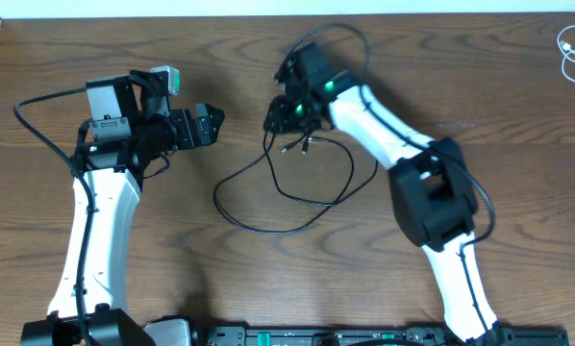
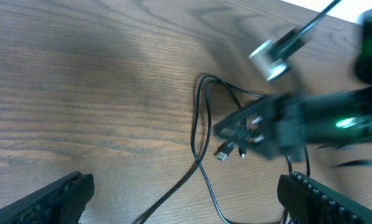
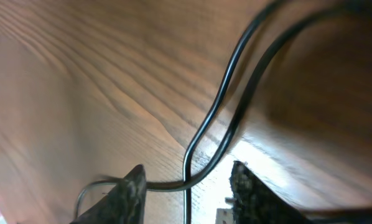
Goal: Untangle cables
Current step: 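Reach the right gripper to the black cables beside the left gripper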
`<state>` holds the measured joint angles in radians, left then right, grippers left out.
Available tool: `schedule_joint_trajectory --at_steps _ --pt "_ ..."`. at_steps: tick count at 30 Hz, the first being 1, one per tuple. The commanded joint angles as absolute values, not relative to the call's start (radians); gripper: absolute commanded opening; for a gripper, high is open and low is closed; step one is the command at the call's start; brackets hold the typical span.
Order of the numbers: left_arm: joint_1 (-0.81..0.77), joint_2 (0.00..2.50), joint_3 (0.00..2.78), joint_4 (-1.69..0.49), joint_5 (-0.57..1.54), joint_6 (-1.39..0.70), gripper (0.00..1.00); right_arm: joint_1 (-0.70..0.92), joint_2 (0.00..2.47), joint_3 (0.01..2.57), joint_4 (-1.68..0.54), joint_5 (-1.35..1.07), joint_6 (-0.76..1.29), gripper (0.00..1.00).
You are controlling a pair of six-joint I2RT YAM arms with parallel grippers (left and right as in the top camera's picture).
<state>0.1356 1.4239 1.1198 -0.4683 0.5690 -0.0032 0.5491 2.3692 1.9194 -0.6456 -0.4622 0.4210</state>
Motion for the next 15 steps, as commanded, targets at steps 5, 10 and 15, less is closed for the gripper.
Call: schedule_joint_trajectory --at_steps 5,10,15 --pt "0.14 1.42 1.128 -0.471 0.56 0.006 1.0 0.569 2.405 1.916 -0.643 -0.423 0.502 0.32" --pt "0.14 1.42 1.128 -0.471 0.56 0.006 1.0 0.58 2.428 1.916 -0.643 -0.382 0.524 0.28" --pt "0.14 1.42 1.128 -0.471 0.56 0.005 1.0 0.596 2.449 1.916 -0.643 -0.324 0.528 0.21"
